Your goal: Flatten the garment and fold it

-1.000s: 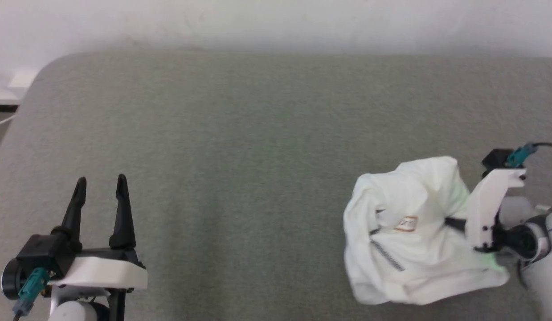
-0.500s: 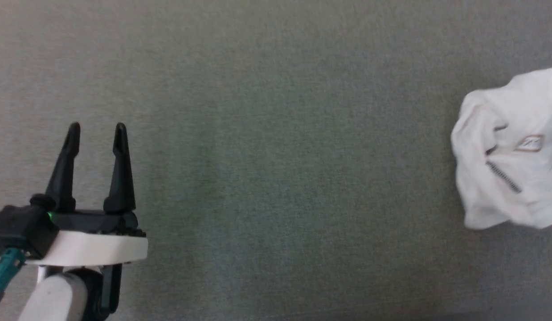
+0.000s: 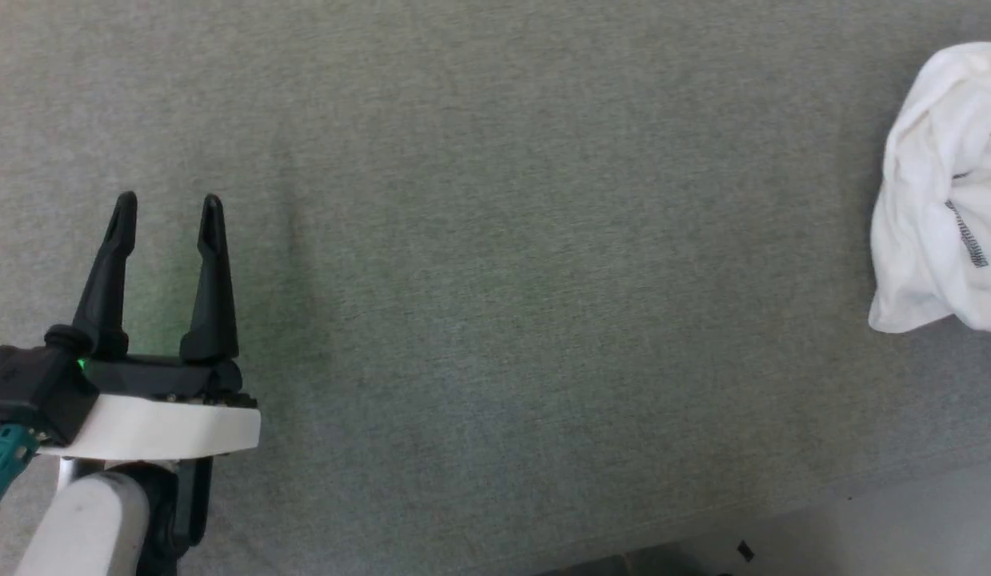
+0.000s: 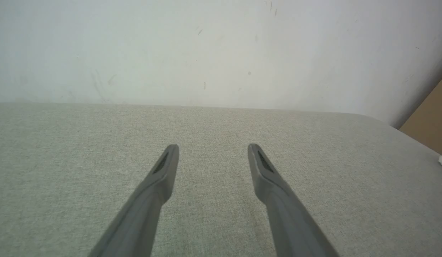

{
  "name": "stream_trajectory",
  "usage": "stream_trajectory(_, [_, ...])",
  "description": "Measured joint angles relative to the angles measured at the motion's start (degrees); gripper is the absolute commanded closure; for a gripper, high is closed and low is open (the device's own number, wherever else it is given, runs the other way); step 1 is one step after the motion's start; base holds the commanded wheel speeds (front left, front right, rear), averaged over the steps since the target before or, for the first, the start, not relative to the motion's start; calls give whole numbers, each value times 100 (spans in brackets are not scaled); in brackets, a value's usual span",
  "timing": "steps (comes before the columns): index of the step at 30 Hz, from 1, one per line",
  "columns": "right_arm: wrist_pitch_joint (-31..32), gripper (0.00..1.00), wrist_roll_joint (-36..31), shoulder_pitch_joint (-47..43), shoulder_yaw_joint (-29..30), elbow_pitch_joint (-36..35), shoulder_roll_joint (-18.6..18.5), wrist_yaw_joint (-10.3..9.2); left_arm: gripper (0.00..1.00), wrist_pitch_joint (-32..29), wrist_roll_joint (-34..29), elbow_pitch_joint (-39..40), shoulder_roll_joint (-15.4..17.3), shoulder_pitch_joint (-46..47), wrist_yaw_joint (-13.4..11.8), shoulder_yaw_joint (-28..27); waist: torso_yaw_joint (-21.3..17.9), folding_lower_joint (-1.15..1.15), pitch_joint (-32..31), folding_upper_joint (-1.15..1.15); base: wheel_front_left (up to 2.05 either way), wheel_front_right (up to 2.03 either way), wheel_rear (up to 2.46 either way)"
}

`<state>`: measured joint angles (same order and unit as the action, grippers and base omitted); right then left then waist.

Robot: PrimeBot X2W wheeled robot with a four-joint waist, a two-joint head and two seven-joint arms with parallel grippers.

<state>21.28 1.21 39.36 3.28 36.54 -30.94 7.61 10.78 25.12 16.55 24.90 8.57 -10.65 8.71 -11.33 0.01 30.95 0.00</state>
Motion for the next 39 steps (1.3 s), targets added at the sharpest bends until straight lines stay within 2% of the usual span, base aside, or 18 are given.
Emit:
stream_trajectory(4, [-522,0,-522,-296,-93,-92,-153,0,0,5,1,-167,-20,-93,-58,-12,-93,-2,-173,0,0,0,0])
stream_trajectory(7, [-859,0,-660,-730,-13,-319,-171,1,0,8,4,-304,-56,-294,-162,-32,-146,-2,-392,0,0,0,0])
stream_trajectory(11, [-1199,0,-532,-1439,146,-737,-91,1,0,-19,13,-455,-105,-569,-336,-91,-157,-2,-764,0,0,0,0])
stream_trajectory(15, [-1401,0,-235,-2234,678,-1461,387,0,0,-21,27,-543,-132,-748,-425,-125,-109,-3,-1164,0,0,0,0])
stream_trajectory(18, [-1426,0,-170,-2869,821,-2125,979,0,0,-26,27,-626,-129,-868,-490,-159,-44,-3,-1449,0,0,0,0])
stream_trajectory(20, [-1425,0,-90,-3186,803,-2497,1338,0,0,-65,26,-690,-123,-935,-522,-163,17,-4,-1627,0,0,0,0])
stream_trajectory(25, [-1418,0,215,-3502,464,-3184,1954,0,0,-147,4,-851,-86,-1054,-581,-140,234,-3,-2015,0,0,0,0])
stream_trajectory(32, [-1584,0,665,-3448,-190,-3839,2434,0,0,-256,-93,-1098,48,-1116,-662,-127,663,-2,-2374,0,0,0,0])
stream_trajectory(39, [-1745,0,1035,-3540,-266,-4296,2681,0,0,-269,-140,-1322,163,-1157,-671,-133,968,-2,-2707,0,0,0,0])
